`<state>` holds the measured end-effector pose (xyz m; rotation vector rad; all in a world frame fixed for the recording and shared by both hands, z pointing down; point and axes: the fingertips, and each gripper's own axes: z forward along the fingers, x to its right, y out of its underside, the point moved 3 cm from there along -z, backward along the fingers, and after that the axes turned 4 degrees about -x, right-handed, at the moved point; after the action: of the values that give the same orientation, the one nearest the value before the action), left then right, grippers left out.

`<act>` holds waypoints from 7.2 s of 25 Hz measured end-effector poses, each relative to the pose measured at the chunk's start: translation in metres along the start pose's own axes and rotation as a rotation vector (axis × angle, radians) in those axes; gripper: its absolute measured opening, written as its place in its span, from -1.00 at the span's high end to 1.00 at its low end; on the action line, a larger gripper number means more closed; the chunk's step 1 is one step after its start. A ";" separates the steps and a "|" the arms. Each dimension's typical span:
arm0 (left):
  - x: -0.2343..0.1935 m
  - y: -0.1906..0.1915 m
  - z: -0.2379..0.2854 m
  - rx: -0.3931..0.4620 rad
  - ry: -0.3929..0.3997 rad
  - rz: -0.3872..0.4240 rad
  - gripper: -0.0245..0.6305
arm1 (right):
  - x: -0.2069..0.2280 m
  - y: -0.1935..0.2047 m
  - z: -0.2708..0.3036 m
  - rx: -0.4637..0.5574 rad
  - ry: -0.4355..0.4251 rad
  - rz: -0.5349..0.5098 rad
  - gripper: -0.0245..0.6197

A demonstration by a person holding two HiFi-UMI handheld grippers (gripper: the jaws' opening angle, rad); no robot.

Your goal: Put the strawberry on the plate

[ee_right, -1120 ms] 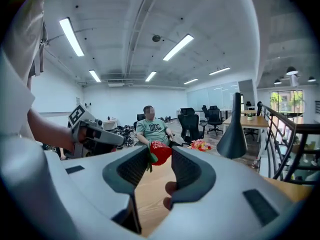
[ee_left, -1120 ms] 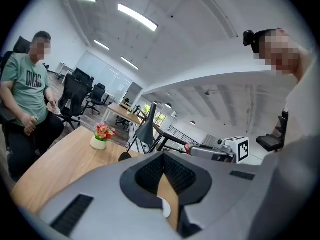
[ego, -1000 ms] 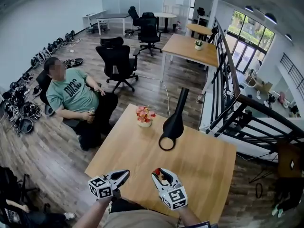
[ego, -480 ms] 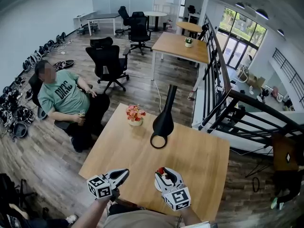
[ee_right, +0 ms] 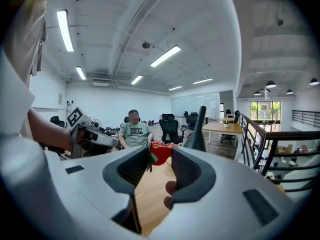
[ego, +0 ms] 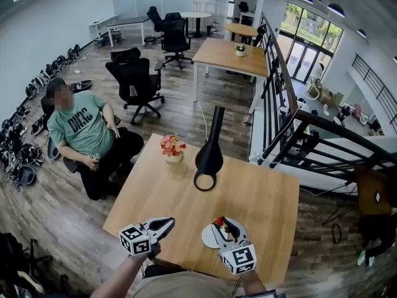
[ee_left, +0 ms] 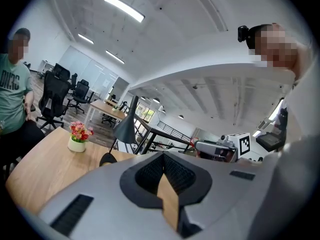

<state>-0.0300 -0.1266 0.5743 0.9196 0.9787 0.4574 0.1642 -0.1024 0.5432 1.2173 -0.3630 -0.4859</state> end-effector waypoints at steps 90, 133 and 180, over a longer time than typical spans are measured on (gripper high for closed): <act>-0.037 0.159 0.086 -0.430 -0.008 -0.069 0.91 | 0.031 0.411 0.080 -0.873 -0.003 0.119 0.45; -0.053 0.000 -0.077 -0.019 0.172 -0.005 0.91 | -0.065 0.017 0.030 0.112 0.269 0.283 0.48; 0.022 0.070 -0.160 -0.055 0.155 0.029 0.91 | -0.174 0.052 -0.106 -0.050 0.422 0.166 0.48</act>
<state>-0.1520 -0.0002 0.5828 0.8593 1.0887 0.5843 0.0801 0.0899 0.5586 1.1954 -0.0882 -0.0881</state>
